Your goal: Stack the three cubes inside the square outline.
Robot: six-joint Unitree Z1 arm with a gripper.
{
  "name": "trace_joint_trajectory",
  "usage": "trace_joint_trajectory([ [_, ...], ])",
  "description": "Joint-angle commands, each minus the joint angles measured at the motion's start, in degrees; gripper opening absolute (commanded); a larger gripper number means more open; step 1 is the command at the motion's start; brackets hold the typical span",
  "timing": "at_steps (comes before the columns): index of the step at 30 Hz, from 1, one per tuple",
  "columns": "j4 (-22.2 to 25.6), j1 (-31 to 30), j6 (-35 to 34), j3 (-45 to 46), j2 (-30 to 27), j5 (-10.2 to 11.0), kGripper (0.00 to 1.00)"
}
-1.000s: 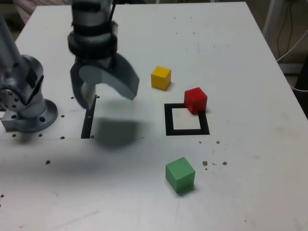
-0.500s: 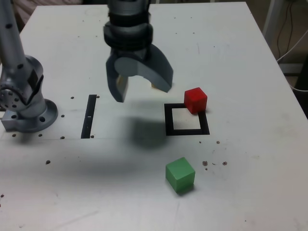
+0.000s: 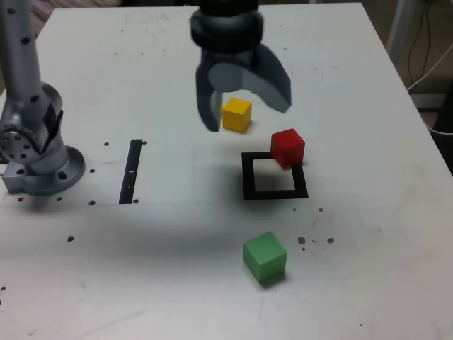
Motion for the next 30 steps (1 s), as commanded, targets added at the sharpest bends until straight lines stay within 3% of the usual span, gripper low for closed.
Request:
trace_joint_trajectory([
  [1,1.18,0.62,-0.73,-2.20,1.61,0.09,0.99],
  [15,1.54,3.02,-4.89,-9.72,13.25,-0.22,0.99],
  [30,-1.61,3.84,-6.37,-9.02,17.73,0.24,0.95],
])
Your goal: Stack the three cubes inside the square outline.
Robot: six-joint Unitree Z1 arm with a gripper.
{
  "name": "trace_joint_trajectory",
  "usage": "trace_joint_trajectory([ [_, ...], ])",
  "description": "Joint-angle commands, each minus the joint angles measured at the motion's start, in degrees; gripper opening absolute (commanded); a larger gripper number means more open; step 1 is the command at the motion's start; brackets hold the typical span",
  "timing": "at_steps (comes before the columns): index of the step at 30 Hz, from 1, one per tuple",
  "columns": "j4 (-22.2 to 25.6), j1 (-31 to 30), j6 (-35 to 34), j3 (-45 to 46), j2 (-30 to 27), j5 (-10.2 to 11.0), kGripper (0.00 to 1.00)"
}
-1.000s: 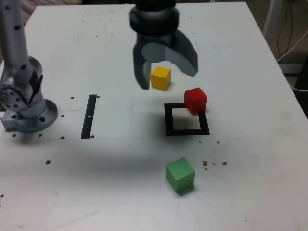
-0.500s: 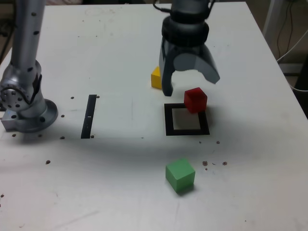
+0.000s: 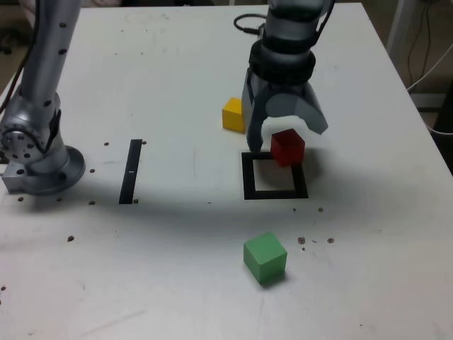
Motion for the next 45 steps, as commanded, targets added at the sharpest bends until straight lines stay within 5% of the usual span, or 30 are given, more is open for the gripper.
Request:
trace_joint_trajectory([
  [1,-0.32,0.09,-0.19,0.15,1.06,0.10,0.94],
  [25,-2.09,0.09,0.16,-2.99,4.73,1.16,0.57],
  [34,-2.27,0.10,0.72,-3.26,3.94,1.97,0.22],
  [45,-2.12,-0.37,0.85,-3.54,3.39,0.51,0.20],
])
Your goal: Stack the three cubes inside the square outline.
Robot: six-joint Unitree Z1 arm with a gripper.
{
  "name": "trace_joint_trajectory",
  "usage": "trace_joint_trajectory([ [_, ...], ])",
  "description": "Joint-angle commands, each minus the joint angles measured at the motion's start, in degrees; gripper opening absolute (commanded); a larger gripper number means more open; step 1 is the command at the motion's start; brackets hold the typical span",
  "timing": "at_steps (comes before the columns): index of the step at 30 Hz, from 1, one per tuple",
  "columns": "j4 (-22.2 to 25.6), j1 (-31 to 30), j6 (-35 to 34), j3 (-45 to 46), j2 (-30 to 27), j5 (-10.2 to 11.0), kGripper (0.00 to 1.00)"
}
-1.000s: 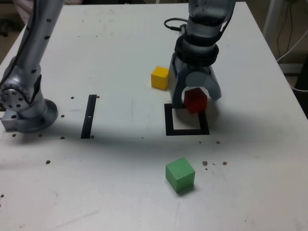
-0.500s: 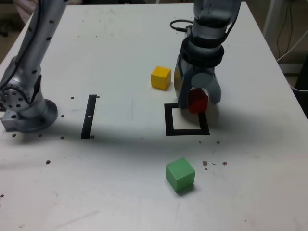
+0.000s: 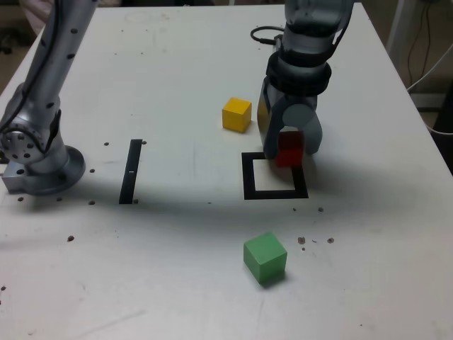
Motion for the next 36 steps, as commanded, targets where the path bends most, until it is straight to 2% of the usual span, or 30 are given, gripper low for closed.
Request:
trace_joint_trajectory([
  [1,0.20,-0.43,0.21,-0.24,-0.80,-0.20,0.20],
  [13,3.30,-2.70,0.88,3.15,-7.16,0.06,0.20],
  [20,1.28,-2.80,1.95,6.14,-8.12,-1.58,0.20],
  [27,-2.23,-3.47,2.10,9.23,-8.60,-2.17,0.20],
  [36,-4.07,-3.67,2.44,9.66,-7.53,-2.27,0.20],
])
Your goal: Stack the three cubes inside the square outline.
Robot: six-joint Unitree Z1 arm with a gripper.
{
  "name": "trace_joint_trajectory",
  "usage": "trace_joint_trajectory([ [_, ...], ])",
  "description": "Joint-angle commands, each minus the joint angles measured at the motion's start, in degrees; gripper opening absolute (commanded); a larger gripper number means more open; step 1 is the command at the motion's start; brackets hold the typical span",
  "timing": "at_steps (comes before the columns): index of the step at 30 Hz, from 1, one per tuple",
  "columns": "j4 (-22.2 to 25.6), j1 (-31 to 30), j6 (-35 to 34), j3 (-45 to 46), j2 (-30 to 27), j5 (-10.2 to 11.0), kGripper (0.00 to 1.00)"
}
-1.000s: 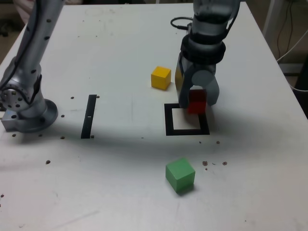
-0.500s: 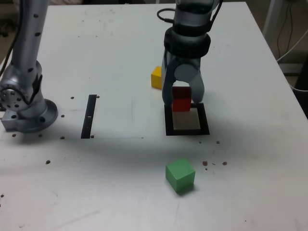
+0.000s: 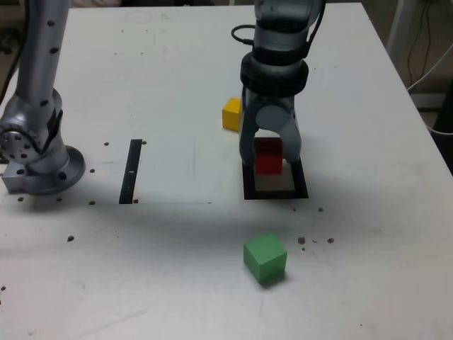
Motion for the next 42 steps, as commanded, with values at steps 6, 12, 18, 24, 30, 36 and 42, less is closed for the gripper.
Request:
trace_joint_trajectory([
  [6,-1.53,-0.05,0.28,0.53,0.99,-0.17,0.21],
  [12,-2.35,-0.05,0.62,0.97,1.71,-0.86,0.43],
  [18,-2.83,-0.05,0.84,1.25,1.88,-1.02,0.64],
  [24,-3.70,-0.05,0.86,2.09,1.61,-0.97,0.94],
  [30,-3.59,-0.19,0.47,2.40,0.93,-0.80,0.99],
  [36,-3.46,-1.05,0.21,2.40,-1.24,-0.18,0.99],
  [42,-1.59,-1.41,1.06,2.02,-4.49,0.55,0.99],
])
